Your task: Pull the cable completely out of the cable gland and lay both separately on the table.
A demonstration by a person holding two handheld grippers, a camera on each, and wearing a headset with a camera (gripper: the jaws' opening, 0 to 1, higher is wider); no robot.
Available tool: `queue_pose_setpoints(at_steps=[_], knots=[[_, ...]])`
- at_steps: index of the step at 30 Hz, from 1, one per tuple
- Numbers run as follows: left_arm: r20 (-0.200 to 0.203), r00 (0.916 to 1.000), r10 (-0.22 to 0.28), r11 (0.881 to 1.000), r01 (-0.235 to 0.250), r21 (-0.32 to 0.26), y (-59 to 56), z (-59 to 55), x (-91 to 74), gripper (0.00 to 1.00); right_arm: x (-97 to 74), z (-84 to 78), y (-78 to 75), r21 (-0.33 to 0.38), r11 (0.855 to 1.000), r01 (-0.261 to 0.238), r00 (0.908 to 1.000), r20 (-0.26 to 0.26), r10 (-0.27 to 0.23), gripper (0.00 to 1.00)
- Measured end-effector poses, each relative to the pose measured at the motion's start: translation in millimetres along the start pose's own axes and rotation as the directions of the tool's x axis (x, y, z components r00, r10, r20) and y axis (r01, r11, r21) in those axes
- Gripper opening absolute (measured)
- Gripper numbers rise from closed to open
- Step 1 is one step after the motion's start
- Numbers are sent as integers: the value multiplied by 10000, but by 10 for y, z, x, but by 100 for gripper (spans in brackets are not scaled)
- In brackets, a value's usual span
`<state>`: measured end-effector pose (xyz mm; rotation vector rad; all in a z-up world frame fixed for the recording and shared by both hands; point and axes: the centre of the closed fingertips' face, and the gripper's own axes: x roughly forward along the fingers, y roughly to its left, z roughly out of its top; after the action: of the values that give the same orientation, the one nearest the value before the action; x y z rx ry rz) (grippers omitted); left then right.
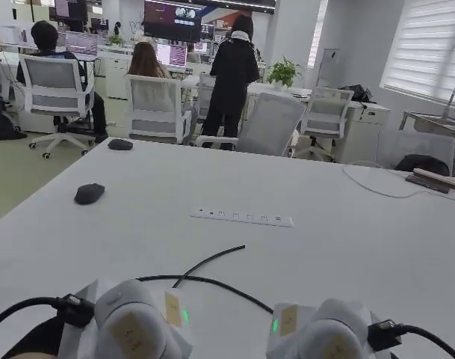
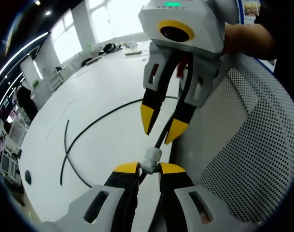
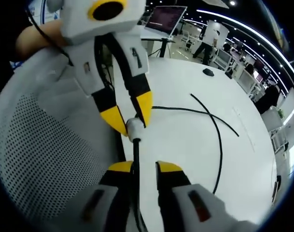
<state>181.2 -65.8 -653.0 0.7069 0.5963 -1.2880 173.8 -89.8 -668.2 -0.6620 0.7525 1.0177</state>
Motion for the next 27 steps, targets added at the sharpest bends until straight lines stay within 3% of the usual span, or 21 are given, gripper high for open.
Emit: queue_pose_setpoints(at_steps=[4,9,13,20,24,27], knots=[[-9,10000,82,10000,-82,-13,1,-3,3,16,-5,-41,76,-148,9997,-216,9998,18,217,3],[-34,9999,134,9998,-134,148,-1,-2,13,16,10,-61,51,-335,9994,-56,9998,-176,50,2],[-458,9982,395,9977,-368,569,40,-98,12,16,6,-97,39,-319,9995,-3,9996,-275,-6,2],[-582,9969,520,9954,-470,841,64,-109,15,16,11,-129,11,-331,9994,107,9990,-419,-121,2],[-620,9964,575,9947,-518,886,70,-124,14,16,15,-199,-12,-275,9994,226,9969,-741,-245,2],[-765,9956,542,9949,-474,889,58,-150,25,16,25,-350,-33,-155,9994,317,9885,-1477,-337,2]])
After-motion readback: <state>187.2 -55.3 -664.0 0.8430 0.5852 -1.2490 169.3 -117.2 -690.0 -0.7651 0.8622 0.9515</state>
